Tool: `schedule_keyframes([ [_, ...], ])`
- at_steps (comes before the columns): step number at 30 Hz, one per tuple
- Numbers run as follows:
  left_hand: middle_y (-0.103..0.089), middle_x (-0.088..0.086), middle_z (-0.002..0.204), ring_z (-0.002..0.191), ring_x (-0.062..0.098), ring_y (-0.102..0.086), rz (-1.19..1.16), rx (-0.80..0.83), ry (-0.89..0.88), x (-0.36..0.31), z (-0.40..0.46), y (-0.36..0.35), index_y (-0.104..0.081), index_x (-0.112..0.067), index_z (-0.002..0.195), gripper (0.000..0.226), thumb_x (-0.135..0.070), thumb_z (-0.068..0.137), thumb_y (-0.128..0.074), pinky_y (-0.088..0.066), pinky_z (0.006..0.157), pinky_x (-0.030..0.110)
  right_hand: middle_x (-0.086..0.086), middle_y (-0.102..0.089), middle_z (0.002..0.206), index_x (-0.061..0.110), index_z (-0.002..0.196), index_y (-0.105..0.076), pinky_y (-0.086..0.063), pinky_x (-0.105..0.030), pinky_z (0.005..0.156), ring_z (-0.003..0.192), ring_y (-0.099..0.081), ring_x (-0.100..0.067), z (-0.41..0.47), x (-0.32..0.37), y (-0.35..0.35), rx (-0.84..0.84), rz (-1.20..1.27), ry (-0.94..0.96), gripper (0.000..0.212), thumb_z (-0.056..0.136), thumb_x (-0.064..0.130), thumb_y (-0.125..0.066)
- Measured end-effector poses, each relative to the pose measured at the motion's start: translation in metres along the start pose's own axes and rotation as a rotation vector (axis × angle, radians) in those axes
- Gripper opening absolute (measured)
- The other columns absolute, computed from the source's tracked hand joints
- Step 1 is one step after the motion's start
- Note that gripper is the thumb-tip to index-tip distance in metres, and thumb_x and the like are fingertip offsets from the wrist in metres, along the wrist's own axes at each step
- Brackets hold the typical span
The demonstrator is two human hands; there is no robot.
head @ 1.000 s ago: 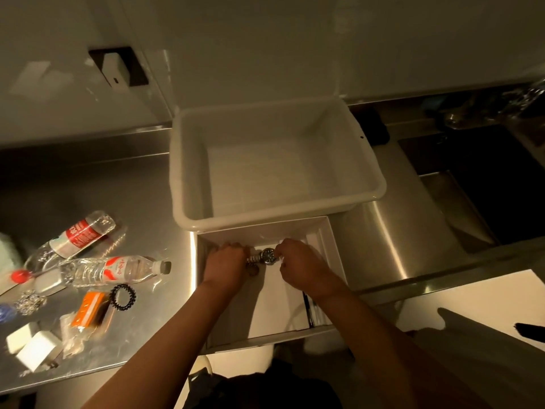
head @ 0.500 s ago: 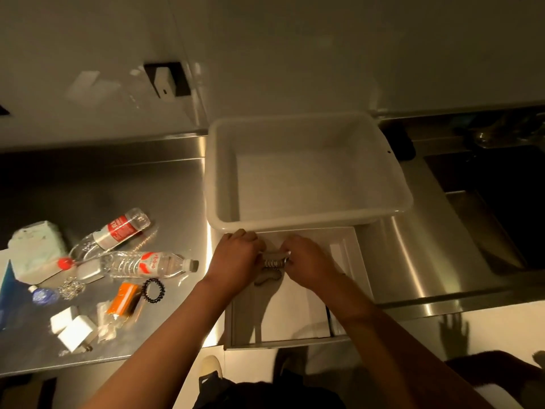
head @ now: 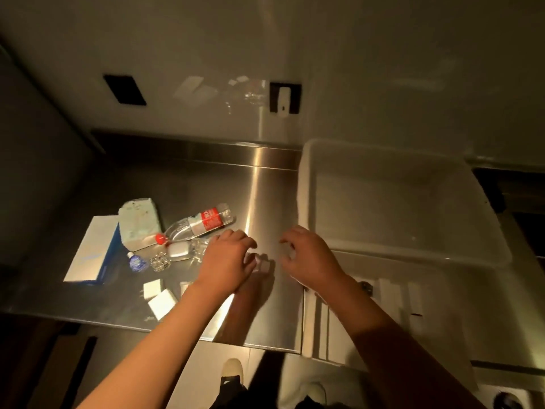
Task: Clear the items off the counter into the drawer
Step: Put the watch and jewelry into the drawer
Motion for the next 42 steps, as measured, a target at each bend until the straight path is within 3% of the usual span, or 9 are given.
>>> schedule_keyframes([
  [5, -0.066, -0.003, 0.108, 0.107, 0.024, -0.059, 0.007, 0.0, 0.149, 0.08, -0.029, 0.013, -0.071, -0.027, 0.108, 0.025, -0.037, 0.086, -0.067, -0.048, 0.086, 0.041, 0.01, -0.061, 0.105, 0.027, 0.108, -0.07, -0.05, -0.025, 0.074, 0.088, -0.063, -0.015, 0.03, 0.051, -0.06, 0.08, -0.021, 0.057, 0.028, 0.08, 0.025, -0.07],
  [9, -0.068, -0.001, 0.103, 0.099, 0.024, -0.062, -0.028, -0.024, 0.262, 0.142, -0.055, 0.014, -0.071, -0.024, 0.102, 0.02, -0.031, 0.084, -0.073, -0.052, 0.084, 0.041, 0.014, -0.06, 0.109, 0.03, 0.114, -0.067, -0.056, -0.03, 0.082, 0.092, -0.062, -0.011, 0.045, 0.083, -0.109, 0.166, -0.005, 0.076, 0.033, 0.082, 0.024, -0.069],
  [23, -0.06, -0.001, 0.119, 0.106, 0.02, -0.056, -0.134, 0.041, 0.485, 0.287, -0.109, -0.001, -0.066, -0.023, 0.122, 0.031, -0.029, 0.092, -0.068, -0.053, 0.084, 0.035, 0.005, -0.054, 0.134, 0.027, 0.129, -0.059, -0.042, -0.025, 0.097, 0.12, -0.053, -0.016, 0.104, 0.168, -0.225, 0.379, -0.127, 0.187, 0.048, 0.082, 0.021, -0.067],
  [29, -0.055, 0.0, 0.12, 0.107, 0.024, -0.055, -0.167, 0.103, 0.492, 0.315, -0.112, -0.02, -0.061, -0.024, 0.122, 0.033, -0.03, 0.09, -0.062, -0.055, 0.081, 0.042, -0.009, -0.054, 0.136, 0.012, 0.131, -0.061, -0.041, -0.032, 0.105, 0.126, -0.049, -0.025, 0.124, 0.19, -0.261, 0.448, -0.119, 0.2, 0.06, 0.074, 0.022, -0.046],
  [33, -0.055, -0.003, 0.122, 0.106, 0.019, -0.053, -0.234, 0.093, 0.479, 0.325, -0.103, -0.033, -0.057, -0.032, 0.122, 0.033, -0.033, 0.089, -0.053, -0.053, 0.088, 0.038, -0.016, -0.062, 0.12, 0.018, 0.115, -0.064, -0.05, -0.035, 0.09, 0.11, -0.059, -0.033, 0.132, 0.189, -0.285, 0.374, -0.302, 0.328, 0.02, 0.1, 0.021, -0.053],
  [36, -0.062, 0.003, 0.117, 0.097, 0.02, -0.06, -0.201, 0.043, 0.397, 0.333, -0.095, -0.048, -0.064, -0.023, 0.117, 0.025, -0.038, 0.097, -0.06, -0.056, 0.089, 0.033, -0.011, -0.069, 0.082, 0.014, 0.091, -0.07, -0.058, -0.039, 0.073, 0.074, -0.069, -0.022, 0.138, 0.182, -0.292, 0.126, -0.275, 0.277, 0.035, 0.099, 0.047, -0.059],
  [38, -0.068, 0.001, 0.108, 0.089, 0.016, -0.067, -0.214, -0.003, 0.342, 0.334, -0.094, -0.053, -0.066, -0.024, 0.113, 0.034, -0.053, 0.097, -0.058, -0.058, 0.086, 0.027, -0.012, -0.071, 0.109, 0.012, 0.11, -0.073, -0.057, -0.031, 0.09, 0.101, -0.07, -0.018, 0.149, 0.189, -0.298, 0.183, -0.352, 0.381, 0.031, 0.088, 0.035, -0.073],
  [40, -0.07, -0.005, 0.106, 0.088, 0.011, -0.07, -0.282, -0.027, 0.351, 0.333, -0.092, -0.053, -0.063, -0.03, 0.112, 0.033, -0.057, 0.095, -0.059, -0.059, 0.084, 0.025, -0.018, -0.052, 0.141, 0.013, 0.128, -0.061, -0.051, -0.032, 0.104, 0.132, -0.053, -0.028, 0.156, 0.189, -0.31, 0.433, -0.395, 0.346, 0.035, 0.095, 0.025, -0.063],
  [42, -0.068, -0.006, 0.118, 0.099, 0.013, -0.069, -0.31, -0.025, 0.371, 0.332, -0.088, -0.054, -0.063, -0.03, 0.114, 0.028, -0.051, 0.096, -0.061, -0.06, 0.088, 0.032, -0.021, -0.046, 0.145, 0.012, 0.125, -0.06, -0.052, -0.035, 0.104, 0.135, -0.049, -0.033, 0.159, 0.188, -0.317, 0.49, -0.38, 0.304, 0.029, 0.097, 0.018, -0.06],
])
Point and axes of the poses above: each hand's wrist, its own z-axis towards the middle knuckle, its own y-axis out of the back of the hand, x = y × z, the point moved 3 cm from there along z, towards the middle knuckle
